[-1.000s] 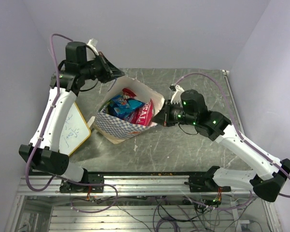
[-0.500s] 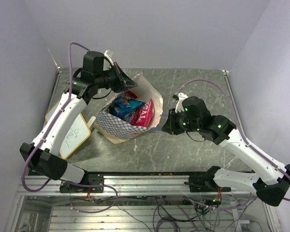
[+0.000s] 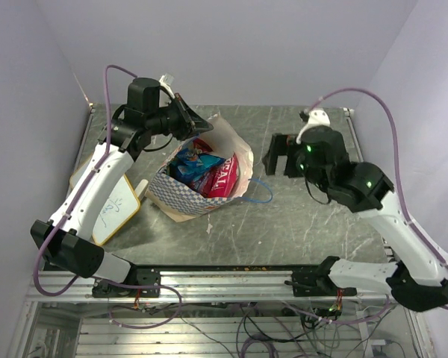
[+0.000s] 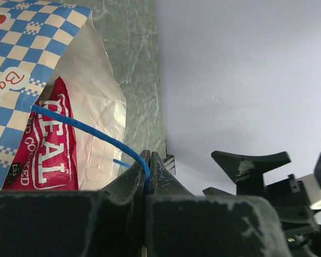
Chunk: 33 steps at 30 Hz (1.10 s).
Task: Take the snacks out of the paper bag
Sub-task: Take out the snack from the paper bag.
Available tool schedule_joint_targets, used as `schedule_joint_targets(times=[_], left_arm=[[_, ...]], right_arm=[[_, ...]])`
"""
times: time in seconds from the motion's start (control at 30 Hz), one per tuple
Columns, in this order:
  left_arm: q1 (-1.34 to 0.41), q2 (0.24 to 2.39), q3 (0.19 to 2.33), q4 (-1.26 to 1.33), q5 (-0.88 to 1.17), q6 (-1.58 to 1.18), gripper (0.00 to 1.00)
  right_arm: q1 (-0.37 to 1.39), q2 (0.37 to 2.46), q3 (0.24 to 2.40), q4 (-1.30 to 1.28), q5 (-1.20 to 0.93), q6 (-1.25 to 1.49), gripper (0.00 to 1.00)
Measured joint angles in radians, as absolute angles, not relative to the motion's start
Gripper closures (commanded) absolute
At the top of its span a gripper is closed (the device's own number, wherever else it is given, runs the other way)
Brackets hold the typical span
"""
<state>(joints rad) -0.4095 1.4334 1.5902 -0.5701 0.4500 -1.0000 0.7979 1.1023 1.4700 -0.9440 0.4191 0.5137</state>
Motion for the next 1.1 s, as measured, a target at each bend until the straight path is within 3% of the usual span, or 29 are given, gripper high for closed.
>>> schedule_joint_targets(times=[0.27,0.4,0.8,1.03,1.1], left_arm=[[-0.410,1.433,1.590,-0.565,0.453,-1.003,0.93],[-0.410,1.425,1.579,-0.560,0.458,-1.007,0.93],[-0.410,1.341,1.506,-0.553,0.468,-1.008,0.93],[-0.410,1.320,1.470,-0.542,0.485,-1.011,0.93],[-0.410,1.320,1.468,-0.543,0.494,-1.010,0.93]], right_arm=[[0.799,1.457,1.688,-0.812,0.267,0.562,0.26],[0.801,1.623,1.704,-0.843,0.189,0.661,0.28],[0.820,1.646,1.526,-0.899,0.170,0.970,0.39],[0.850,1.676,1.503,-0.869,0.199,1.077,0.71],[0.855,1.679,1.502,-0.865,0.207,1.089,0.85]])
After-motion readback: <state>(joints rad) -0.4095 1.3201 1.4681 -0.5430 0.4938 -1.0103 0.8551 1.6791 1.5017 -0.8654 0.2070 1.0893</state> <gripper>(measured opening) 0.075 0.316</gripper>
